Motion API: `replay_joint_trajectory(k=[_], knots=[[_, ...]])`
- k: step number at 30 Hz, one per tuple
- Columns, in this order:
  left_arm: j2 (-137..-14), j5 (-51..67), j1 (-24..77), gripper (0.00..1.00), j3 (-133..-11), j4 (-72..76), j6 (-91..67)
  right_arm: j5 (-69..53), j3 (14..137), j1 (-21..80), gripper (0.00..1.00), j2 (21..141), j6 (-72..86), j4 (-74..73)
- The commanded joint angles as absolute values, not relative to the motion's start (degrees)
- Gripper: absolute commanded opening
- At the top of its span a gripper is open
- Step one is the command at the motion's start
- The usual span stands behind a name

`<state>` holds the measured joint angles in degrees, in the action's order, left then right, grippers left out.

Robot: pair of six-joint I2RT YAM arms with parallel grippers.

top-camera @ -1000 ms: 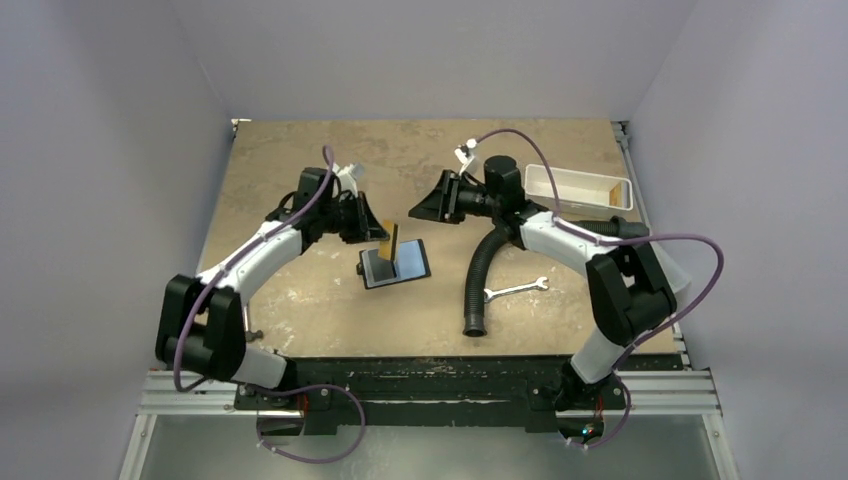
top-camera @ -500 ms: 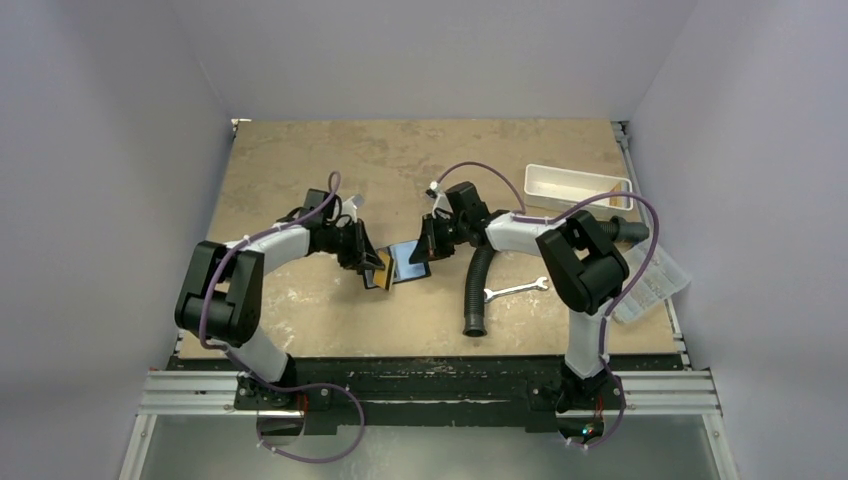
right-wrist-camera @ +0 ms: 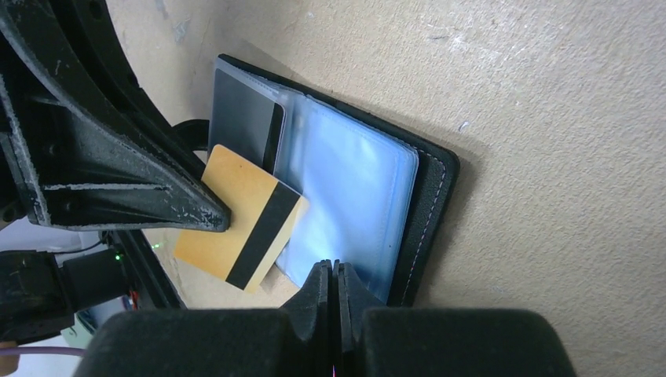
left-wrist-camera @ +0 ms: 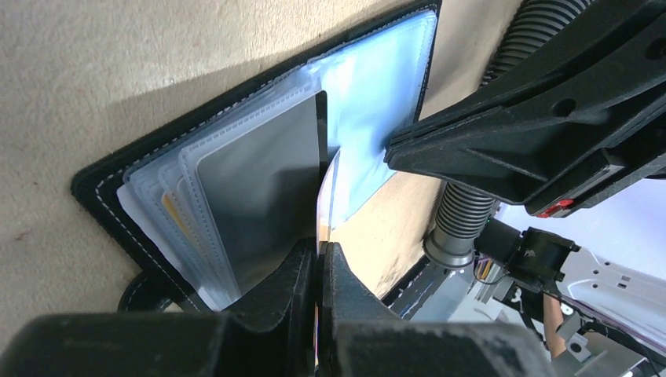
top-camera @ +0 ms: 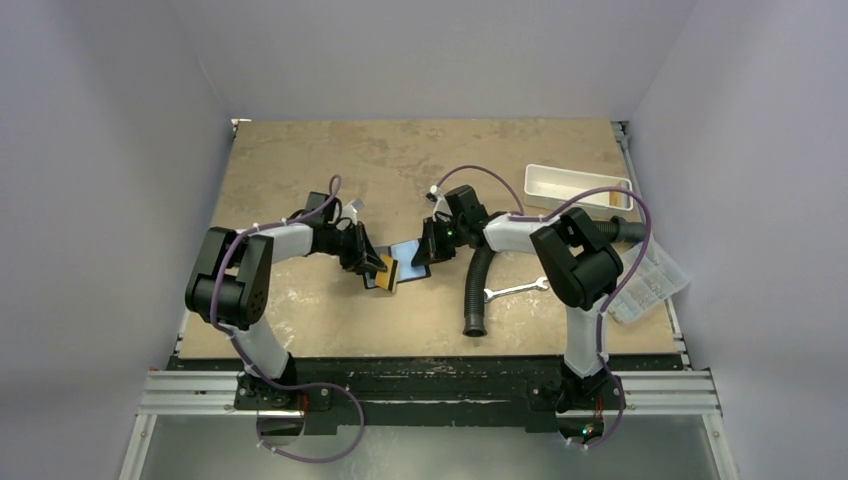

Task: Put the credit cards into the card holder
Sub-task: Insert the credit card into the card holder.

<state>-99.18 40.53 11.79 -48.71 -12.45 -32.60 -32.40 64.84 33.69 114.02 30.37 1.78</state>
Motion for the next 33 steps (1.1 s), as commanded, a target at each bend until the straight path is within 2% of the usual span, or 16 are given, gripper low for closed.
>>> replay_joint_trajectory(k=[1, 14, 33], knots=[[-100.57, 41.41, 10.9, 0.0, -48.06, -7.97, -34.14, -30.72, 65.04, 33.58, 0.0, 114.99, 28.66, 2.46], [-102.24, 42.71, 10.9, 0.0, -46.3, 4.05, -39.97, -31.07, 64.78, 33.6, 0.0, 116.47, 28.85, 3.41], [-99.73, 38.0, 10.9, 0.0, -39.89, 15.43, -48.16, -31.38, 64.33, 33.62, 0.0, 116.75, 29.27, 4.29]])
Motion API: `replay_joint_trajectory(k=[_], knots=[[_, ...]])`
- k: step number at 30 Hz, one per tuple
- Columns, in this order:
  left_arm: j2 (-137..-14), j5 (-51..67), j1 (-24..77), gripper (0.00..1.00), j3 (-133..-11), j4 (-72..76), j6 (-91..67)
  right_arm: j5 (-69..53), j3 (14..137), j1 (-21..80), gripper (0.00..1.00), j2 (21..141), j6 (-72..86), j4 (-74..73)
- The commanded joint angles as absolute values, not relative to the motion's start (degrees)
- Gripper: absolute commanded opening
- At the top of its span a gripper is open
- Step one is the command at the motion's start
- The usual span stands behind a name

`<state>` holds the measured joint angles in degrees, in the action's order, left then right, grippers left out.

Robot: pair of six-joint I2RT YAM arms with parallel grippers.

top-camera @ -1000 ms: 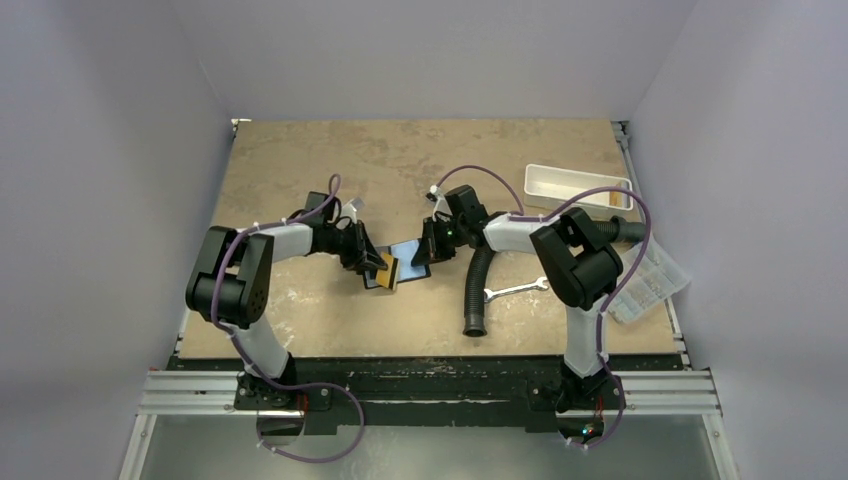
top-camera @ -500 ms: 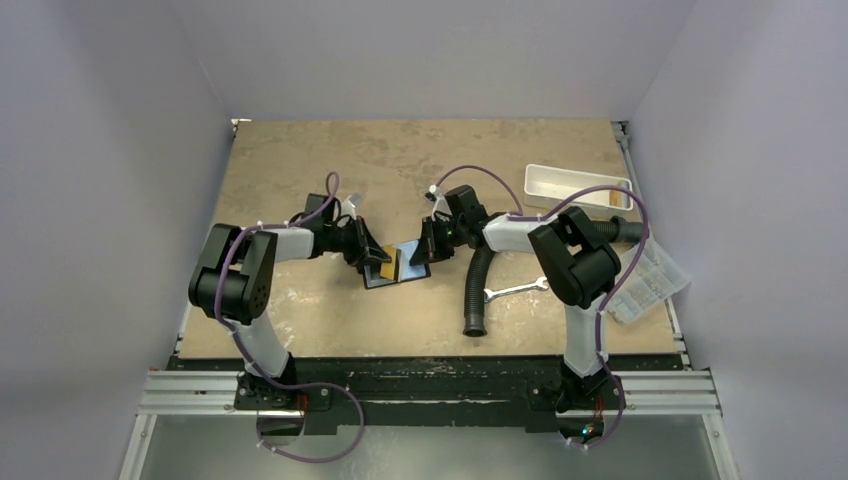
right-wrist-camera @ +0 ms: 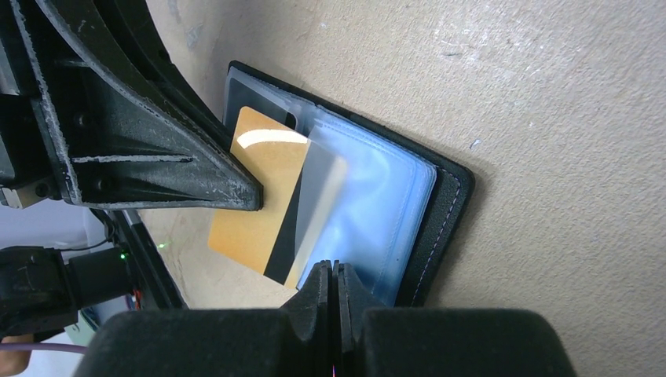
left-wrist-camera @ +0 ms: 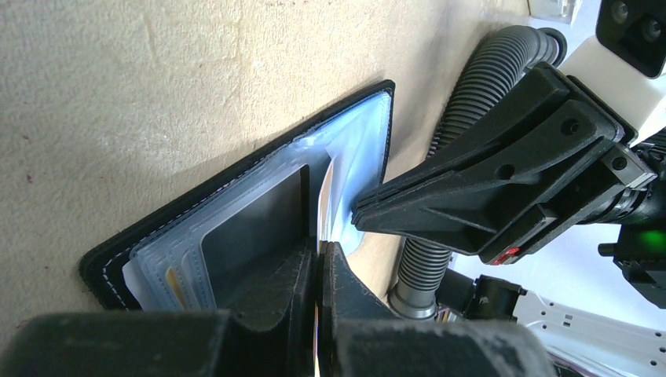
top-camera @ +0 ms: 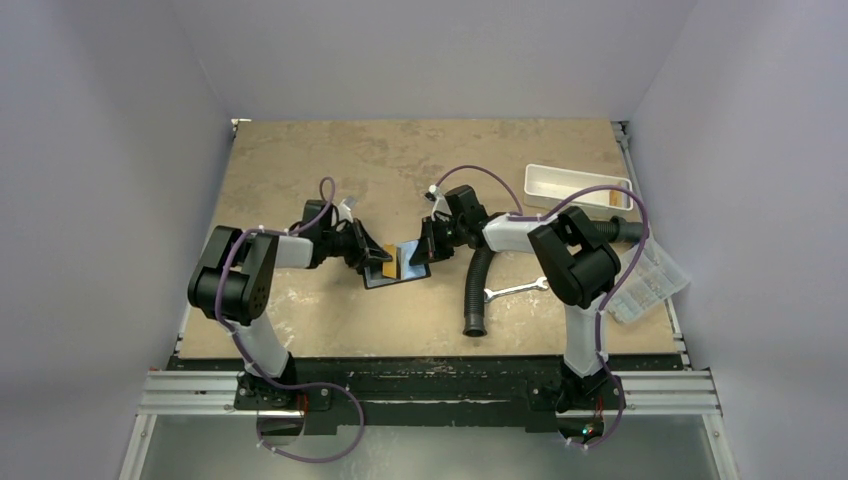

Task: Put the credit cards into the card holder
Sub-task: Insert the credit card into the card holder.

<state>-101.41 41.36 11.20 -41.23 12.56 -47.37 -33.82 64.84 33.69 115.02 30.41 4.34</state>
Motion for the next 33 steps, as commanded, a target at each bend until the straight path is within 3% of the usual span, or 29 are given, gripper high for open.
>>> replay_joint_trajectory(k=[1, 22, 26, 33], knots=[[-99.49, 37.64, 10.9, 0.0, -39.97, 15.21, -48.01, -31.38, 64.27, 33.6, 0.0, 116.72, 29.33, 4.3], [-98.95, 36.94, 11.36, 0.0, -37.49, 19.46, -50.54, -31.44, 63.9, 33.58, 0.0, 115.5, 30.23, 4.23], [-96.82, 32.24, 13.26, 0.0, -38.37, 14.5, -48.45, -31.46, 64.13, 33.58, 0.0, 113.94, 30.93, 3.79], [-92.5, 22.08, 17.18, 0.32, -41.74, 3.98, -44.35, -29.73, 65.32, 33.56, 0.02, 111.4, 29.06, 0.25]])
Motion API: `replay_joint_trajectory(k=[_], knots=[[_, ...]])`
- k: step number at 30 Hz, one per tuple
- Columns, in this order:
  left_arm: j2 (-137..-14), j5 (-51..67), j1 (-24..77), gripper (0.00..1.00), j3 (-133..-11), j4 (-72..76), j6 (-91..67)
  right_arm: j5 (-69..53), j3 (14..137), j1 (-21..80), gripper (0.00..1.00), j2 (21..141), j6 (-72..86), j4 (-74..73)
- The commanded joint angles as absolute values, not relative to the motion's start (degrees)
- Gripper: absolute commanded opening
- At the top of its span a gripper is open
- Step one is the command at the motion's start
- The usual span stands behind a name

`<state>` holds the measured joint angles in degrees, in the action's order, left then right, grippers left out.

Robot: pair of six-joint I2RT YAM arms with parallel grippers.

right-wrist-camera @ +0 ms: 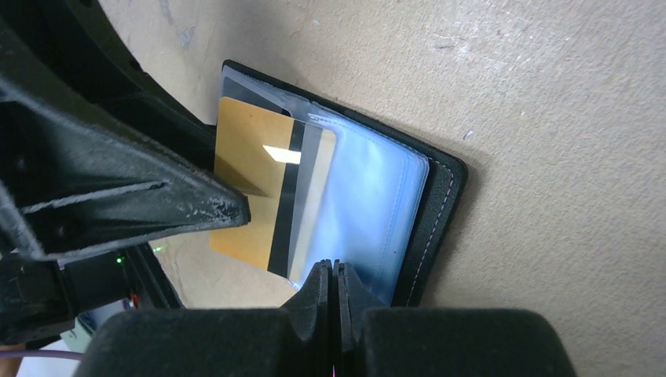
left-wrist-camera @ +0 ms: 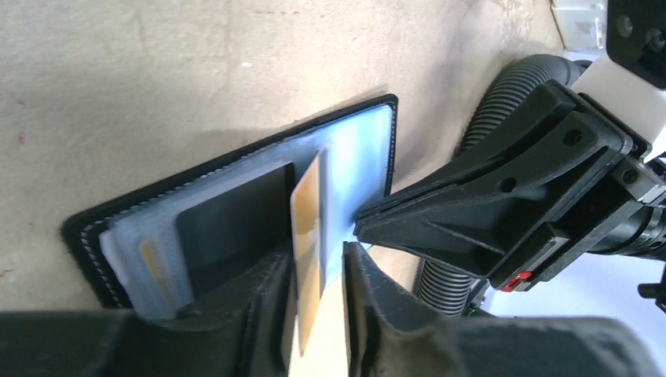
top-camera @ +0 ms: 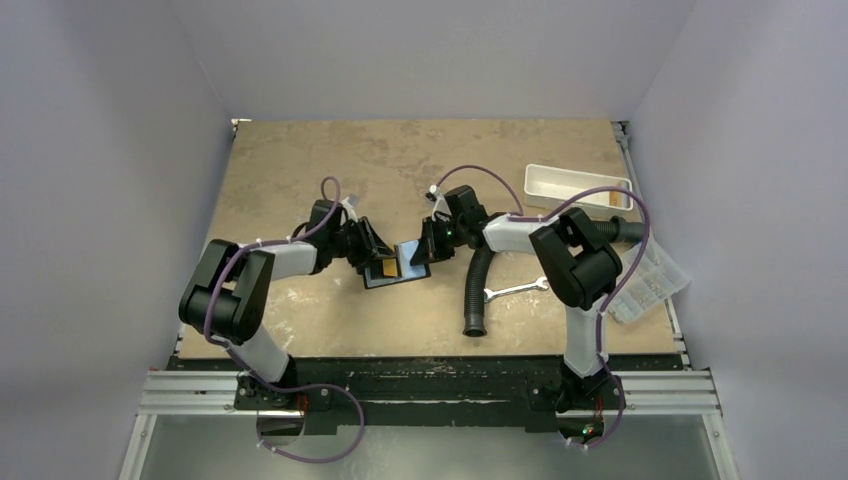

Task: Put the credit cards into the card holder
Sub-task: Insert the credit card into the card holder.

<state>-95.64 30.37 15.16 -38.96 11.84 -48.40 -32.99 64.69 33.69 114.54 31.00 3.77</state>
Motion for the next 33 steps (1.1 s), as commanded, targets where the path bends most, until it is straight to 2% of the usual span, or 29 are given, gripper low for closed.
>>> replay_joint_trajectory(k=[1, 9, 14, 22, 26, 33], knots=[[-92.18, 21.25, 17.56, 0.37, -42.24, 2.75, -43.45, -29.45, 65.49, 33.56, 0.02, 111.29, 28.68, 0.11], [-88.13, 15.8, 18.11, 0.51, -44.37, -6.35, -38.31, -28.15, 65.15, 33.57, 0.02, 110.31, 27.36, -2.2], [-88.33, 16.68, 18.68, 0.6, -44.74, -7.48, -38.1, -28.15, 65.14, 33.54, 0.02, 110.14, 27.29, -2.29], [-90.0, 17.34, 21.16, 0.6, -44.81, -5.58, -39.67, -25.69, 64.61, 33.4, 0.08, 109.14, 27.72, -3.05], [-90.17, 18.08, 21.51, 0.59, -44.75, -5.36, -40.15, -25.09, 63.66, 33.09, 0.18, 108.31, 27.77, -2.64], [-90.29, 18.03, 21.63, 0.58, -44.23, -5.05, -40.5, -26.6, 62.58, 32.07, 0.26, 107.45, 27.48, -2.15]])
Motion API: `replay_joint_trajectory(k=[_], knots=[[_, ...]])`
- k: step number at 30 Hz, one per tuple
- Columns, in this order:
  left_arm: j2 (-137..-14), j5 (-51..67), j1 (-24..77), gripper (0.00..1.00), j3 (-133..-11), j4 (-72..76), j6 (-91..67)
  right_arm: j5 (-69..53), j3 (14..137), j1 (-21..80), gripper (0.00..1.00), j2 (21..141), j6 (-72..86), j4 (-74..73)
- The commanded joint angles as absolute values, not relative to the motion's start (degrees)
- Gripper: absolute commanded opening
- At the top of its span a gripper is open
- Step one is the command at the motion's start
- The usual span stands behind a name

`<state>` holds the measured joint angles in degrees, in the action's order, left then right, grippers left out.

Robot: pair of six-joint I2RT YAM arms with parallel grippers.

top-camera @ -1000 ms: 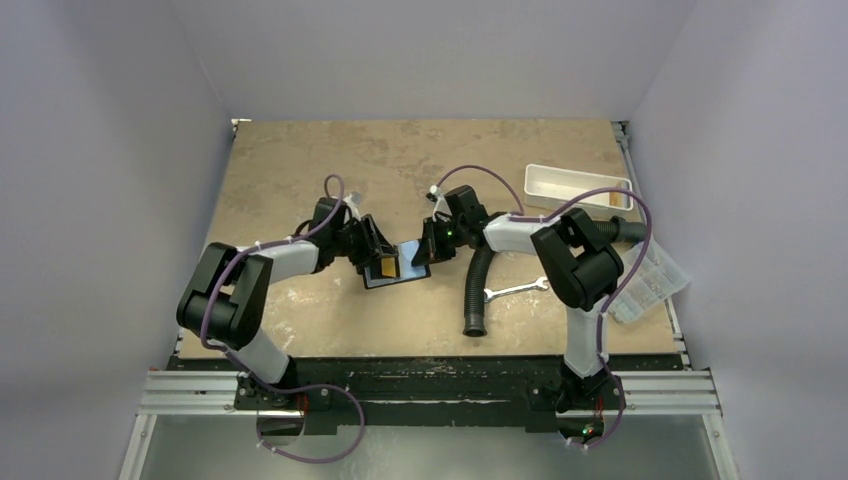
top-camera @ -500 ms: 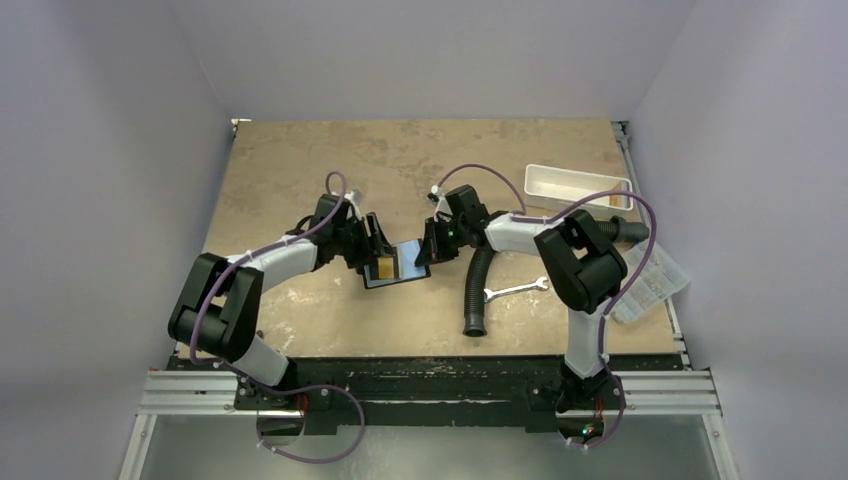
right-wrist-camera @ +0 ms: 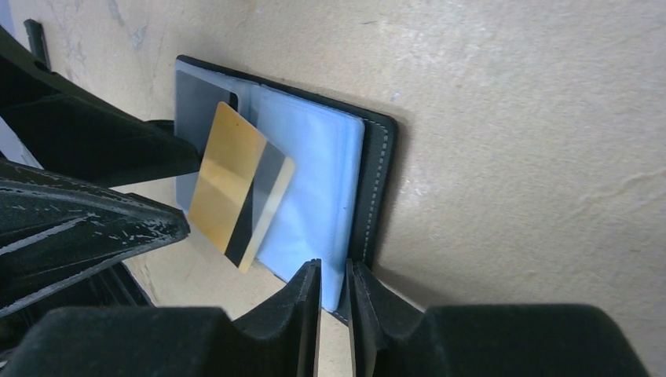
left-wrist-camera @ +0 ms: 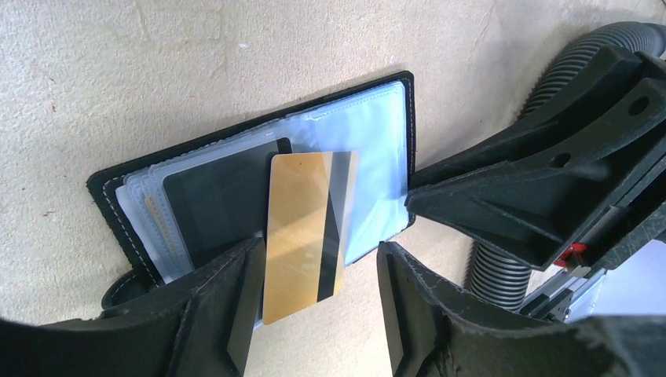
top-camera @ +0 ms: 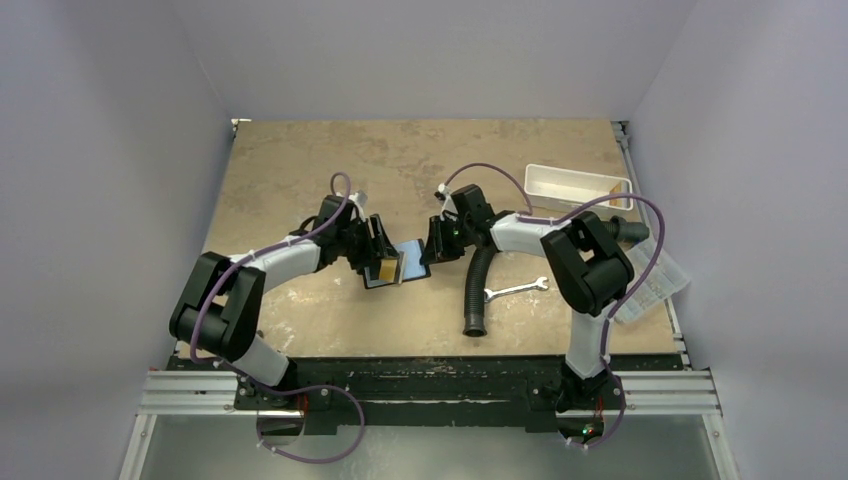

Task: Put the credit cards into the card holder
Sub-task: Insert the credit card into the card holder.

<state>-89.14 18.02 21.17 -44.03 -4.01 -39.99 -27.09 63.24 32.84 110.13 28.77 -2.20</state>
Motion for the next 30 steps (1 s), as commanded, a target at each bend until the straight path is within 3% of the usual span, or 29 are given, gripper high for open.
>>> replay_joint_trajectory(k=[1, 7, 10, 12, 17, 19, 25, 30], knots=[[-90.65, 17.88, 21.62, 0.58, -44.47, -5.5, -40.35, -26.85, 62.58, 32.08, 0.27, 107.41, 27.24, -2.18], [-89.84, 15.47, 21.54, 0.58, -45.56, -8.77, -38.44, -28.42, 61.65, 32.55, 0.34, 105.99, 26.53, -1.43], [-88.25, 13.93, 21.3, 0.59, -46.65, -10.99, -36.82, -27.56, 59.51, 34.09, 0.47, 103.18, 26.41, 1.01], [-87.63, 13.76, 20.83, 0.59, -47.35, -12.16, -36.18, -26.07, 59.05, 35.83, 0.5, 101.54, 25.63, 0.98], [-86.94, 16.07, 18.46, 0.51, -47.51, -12.91, -35.56, -24.36, 58.95, 40.75, 0.52, 100.2, 26.17, 0.8], [-86.9, 16.84, 18.28, 0.48, -47.48, -13.01, -35.26, -24.42, 58.94, 41.94, 0.5, 100.44, 26.91, 1.35], [-87.79, 18.99, 18.28, 0.4, -46.3, -12.14, -34.91, -30.48, 56.71, 43.3, 0.29, 103.86, 35.5, 10.46], [-88.22, 19.19, 18.29, 0.35, -44.68, -11.12, -35.0, -31.62, 57.23, 43.7, 0.23, 106.87, 37.77, 12.04]])
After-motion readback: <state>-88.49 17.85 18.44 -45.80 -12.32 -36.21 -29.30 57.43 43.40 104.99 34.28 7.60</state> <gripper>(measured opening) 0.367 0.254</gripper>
